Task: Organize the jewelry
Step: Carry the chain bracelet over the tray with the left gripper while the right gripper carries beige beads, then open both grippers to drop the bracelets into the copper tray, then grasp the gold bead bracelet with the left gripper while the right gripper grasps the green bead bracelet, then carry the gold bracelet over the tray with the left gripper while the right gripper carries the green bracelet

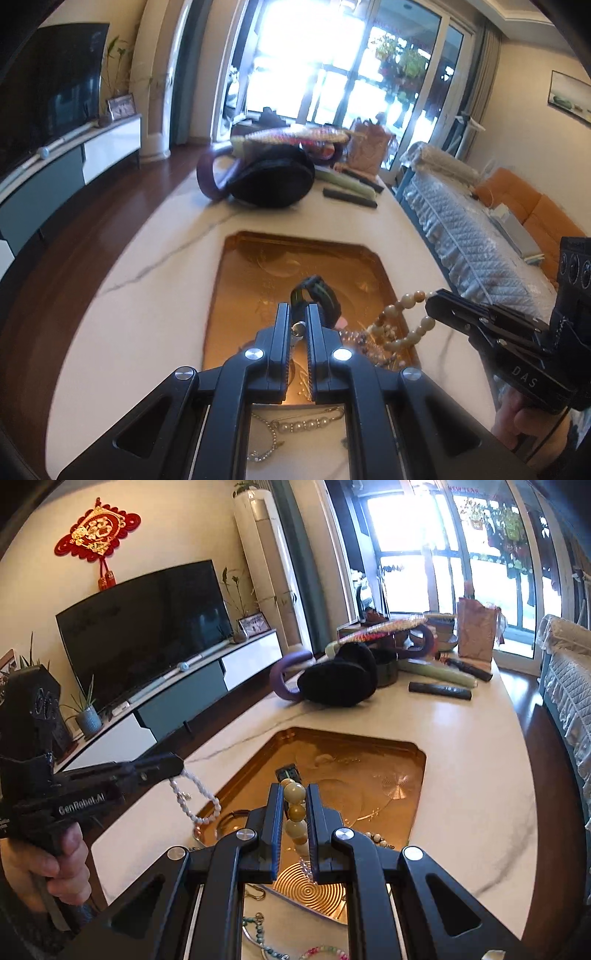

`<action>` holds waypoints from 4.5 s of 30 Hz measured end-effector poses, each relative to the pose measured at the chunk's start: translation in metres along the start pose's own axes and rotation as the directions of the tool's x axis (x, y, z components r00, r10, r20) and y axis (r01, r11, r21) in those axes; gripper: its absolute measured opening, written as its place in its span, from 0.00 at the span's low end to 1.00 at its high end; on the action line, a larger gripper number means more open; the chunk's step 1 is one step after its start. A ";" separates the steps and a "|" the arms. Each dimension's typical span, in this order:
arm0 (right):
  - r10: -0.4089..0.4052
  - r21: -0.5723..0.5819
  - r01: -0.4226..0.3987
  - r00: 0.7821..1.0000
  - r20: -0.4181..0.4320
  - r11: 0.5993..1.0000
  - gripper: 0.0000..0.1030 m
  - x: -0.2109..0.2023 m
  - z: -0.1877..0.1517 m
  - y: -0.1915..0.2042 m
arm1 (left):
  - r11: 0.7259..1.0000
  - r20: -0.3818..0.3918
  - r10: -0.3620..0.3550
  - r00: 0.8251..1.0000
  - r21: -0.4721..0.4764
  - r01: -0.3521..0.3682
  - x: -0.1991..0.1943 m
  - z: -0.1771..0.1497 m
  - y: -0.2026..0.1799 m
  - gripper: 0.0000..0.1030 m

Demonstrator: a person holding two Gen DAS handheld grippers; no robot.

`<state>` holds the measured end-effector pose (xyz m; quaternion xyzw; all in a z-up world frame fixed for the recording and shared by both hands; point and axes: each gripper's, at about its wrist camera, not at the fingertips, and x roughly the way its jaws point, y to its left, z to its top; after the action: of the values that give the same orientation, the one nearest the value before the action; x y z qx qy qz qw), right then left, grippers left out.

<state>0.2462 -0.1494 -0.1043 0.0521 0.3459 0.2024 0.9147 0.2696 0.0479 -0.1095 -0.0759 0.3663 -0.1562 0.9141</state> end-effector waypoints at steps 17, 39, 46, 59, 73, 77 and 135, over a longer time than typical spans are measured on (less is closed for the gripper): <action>0.072 0.029 -0.069 0.990 -0.124 0.997 0.11 0.030 -0.028 0.001 | 0.985 -0.180 -0.159 0.971 -0.099 0.143 0.057 -0.027 -0.019 0.08; 0.025 0.005 -0.025 0.986 -0.163 1.000 0.75 0.029 -0.034 -0.001 | 0.995 -0.240 0.037 0.970 -0.086 -0.059 0.052 -0.038 -0.006 0.60; -0.008 0.034 0.011 0.996 -0.091 0.999 0.79 -0.020 -0.025 -0.012 | 0.998 -0.179 0.056 0.982 0.003 -0.057 -0.018 -0.044 -0.009 0.77; 0.033 -0.243 -0.086 0.976 -0.214 0.966 0.37 -0.017 -0.093 0.035 | 0.982 -0.224 0.186 0.957 0.025 -0.185 -0.002 -0.101 0.037 0.81; -0.032 -0.318 -0.074 0.949 -0.315 0.945 0.35 0.023 -0.113 0.043 | 0.973 -0.235 0.171 0.957 0.192 -0.127 0.028 -0.101 0.014 0.38; -0.037 -0.295 -0.059 0.950 -0.310 0.954 0.06 0.024 -0.109 0.037 | 0.986 -0.266 0.118 0.957 0.147 -0.081 0.024 -0.098 0.020 0.07; 0.128 -0.048 -0.132 0.989 -0.077 0.990 0.06 -0.033 -0.076 0.014 | 0.989 -0.133 0.012 0.991 0.146 0.007 -0.029 -0.088 -0.013 0.03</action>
<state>0.1697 -0.1531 -0.1385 0.0426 0.3698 0.2725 0.8872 0.1862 0.0432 -0.1507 0.0024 0.4144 -0.1862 0.8908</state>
